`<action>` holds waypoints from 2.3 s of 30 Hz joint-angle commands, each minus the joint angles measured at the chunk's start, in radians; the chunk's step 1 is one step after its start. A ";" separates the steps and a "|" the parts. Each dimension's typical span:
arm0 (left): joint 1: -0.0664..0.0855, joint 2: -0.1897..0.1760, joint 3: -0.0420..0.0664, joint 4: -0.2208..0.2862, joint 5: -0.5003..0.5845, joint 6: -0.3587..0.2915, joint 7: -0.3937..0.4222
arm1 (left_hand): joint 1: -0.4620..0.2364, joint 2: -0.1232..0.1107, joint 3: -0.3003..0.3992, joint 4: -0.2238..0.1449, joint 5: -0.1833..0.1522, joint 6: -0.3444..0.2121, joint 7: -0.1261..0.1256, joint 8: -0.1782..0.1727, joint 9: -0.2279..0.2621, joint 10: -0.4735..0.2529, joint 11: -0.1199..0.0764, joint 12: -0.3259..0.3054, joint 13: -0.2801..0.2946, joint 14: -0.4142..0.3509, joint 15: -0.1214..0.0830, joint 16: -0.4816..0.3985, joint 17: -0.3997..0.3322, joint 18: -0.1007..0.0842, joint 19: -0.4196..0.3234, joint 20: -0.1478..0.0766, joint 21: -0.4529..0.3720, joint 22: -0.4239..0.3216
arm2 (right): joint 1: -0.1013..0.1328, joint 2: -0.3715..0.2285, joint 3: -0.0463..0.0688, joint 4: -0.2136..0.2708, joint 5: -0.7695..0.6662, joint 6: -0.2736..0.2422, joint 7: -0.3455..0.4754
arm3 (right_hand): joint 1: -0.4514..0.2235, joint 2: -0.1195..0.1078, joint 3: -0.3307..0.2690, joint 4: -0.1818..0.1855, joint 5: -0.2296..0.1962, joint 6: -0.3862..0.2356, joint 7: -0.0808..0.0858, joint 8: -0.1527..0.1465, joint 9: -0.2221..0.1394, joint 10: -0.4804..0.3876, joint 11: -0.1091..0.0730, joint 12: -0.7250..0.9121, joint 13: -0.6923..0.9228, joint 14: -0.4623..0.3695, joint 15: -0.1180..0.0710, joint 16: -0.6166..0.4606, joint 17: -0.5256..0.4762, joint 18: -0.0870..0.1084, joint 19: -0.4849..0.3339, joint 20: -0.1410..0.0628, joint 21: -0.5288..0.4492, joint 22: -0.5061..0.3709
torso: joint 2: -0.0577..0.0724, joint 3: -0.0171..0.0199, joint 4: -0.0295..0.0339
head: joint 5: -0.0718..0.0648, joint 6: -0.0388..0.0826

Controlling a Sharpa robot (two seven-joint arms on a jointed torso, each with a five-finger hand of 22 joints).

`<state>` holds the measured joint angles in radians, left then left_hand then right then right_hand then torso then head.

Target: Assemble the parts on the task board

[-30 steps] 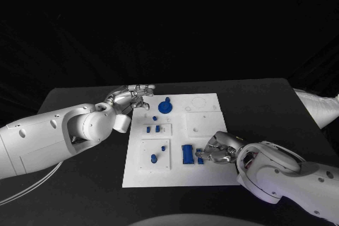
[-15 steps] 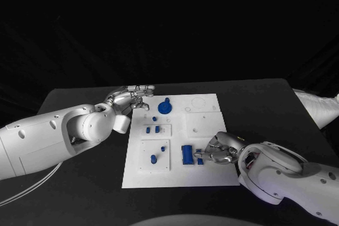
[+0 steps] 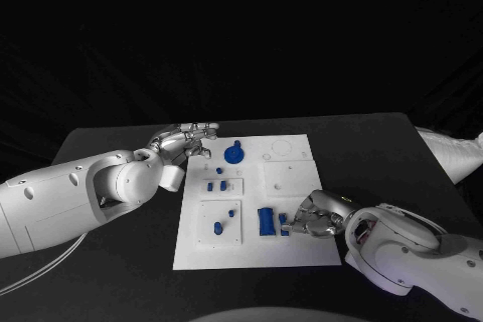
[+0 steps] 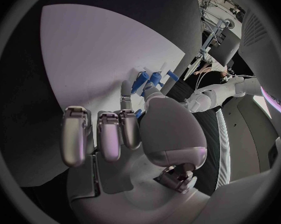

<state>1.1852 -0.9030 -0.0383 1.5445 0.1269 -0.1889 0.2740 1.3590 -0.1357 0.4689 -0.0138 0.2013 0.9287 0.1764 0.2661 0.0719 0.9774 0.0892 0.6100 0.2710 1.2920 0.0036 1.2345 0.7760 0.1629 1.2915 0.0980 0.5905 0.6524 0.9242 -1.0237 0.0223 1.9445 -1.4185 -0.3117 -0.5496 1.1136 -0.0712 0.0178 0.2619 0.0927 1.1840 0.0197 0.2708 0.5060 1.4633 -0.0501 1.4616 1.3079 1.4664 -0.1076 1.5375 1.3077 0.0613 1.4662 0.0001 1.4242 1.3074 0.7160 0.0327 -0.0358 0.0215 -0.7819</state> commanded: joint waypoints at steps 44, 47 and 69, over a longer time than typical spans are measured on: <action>0.000 0.024 0.000 -0.028 -0.003 0.017 0.005 | -0.009 0.007 0.006 0.000 -0.001 -0.007 0.000 0.009 -0.001 -0.009 0.001 0.008 -0.004 -0.010 0.002 -0.005 -0.006 0.018 -0.007 0.002 0.007 0.003 | 0.062 -0.006 0.007 -0.119 0.427 -0.018 0.472 | 0.133 0.037 -0.133 -0.038 -0.035 -0.127 0.051 -0.071 -0.019 0.032 0.042 -0.103 0.156 0.081 0.029 -0.032 0.157 0.002 0.000 0.019 -0.055 -0.023 | -0.016 -0.0057 -0.0020 | -0.001 0.023; 0.000 0.035 0.000 -0.044 0.000 0.015 0.012 | -0.018 0.005 0.002 0.005 -0.002 -0.009 0.001 0.012 -0.001 -0.012 0.002 0.009 -0.006 -0.014 0.003 -0.008 -0.014 0.018 -0.010 0.004 0.006 0.003 | 0.092 0.003 0.007 -0.186 0.623 -0.044 0.591 | 0.175 0.050 -0.137 -0.069 -0.011 -0.155 0.067 -0.096 -0.031 -0.019 0.056 -0.214 0.100 0.067 0.042 -0.072 0.101 0.017 -0.030 0.033 -0.108 -0.090 | -0.026 -0.0107 -0.0043 | -0.005 0.031; -0.023 0.172 -0.007 -0.271 0.110 -0.086 0.183 | -0.066 -0.016 0.001 0.047 -0.003 0.018 0.008 -0.064 -0.007 0.042 0.052 -0.327 -0.210 -0.325 0.111 -0.834 -0.581 0.004 -0.444 0.109 -0.380 -0.248 | 0.153 0.240 0.025 -0.654 1.272 -0.035 0.962 | 0.368 0.172 -0.138 -0.215 -0.025 -0.246 0.161 -0.210 -0.238 -0.396 0.177 -1.325 -0.933 -0.423 0.196 -1.250 -0.930 0.122 -0.495 0.189 -1.087 -0.966 | -0.097 -0.0153 -0.0273 | -0.006 0.111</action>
<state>1.1629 -0.7367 -0.0464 1.2804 0.1970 -0.2514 0.3986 1.2996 -0.1529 0.4712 0.0311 0.2013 0.9436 0.1808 0.2064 0.0648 1.0203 0.1364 0.2921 0.0625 0.9674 0.1067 0.4178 0.2028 0.1628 0.8583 0.2019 0.2226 0.4147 1.0775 -0.7901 0.0467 1.3004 -0.2236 -0.3865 0.3397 1.4779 0.0987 -0.1189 0.0498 0.0716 0.9439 0.1788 0.0632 0.2736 1.0603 0.1264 0.1483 0.3940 1.0453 0.0834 0.3075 0.3922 0.1715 0.9723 0.1819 0.3525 0.3528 0.6271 0.0142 -0.0633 0.0183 -0.6810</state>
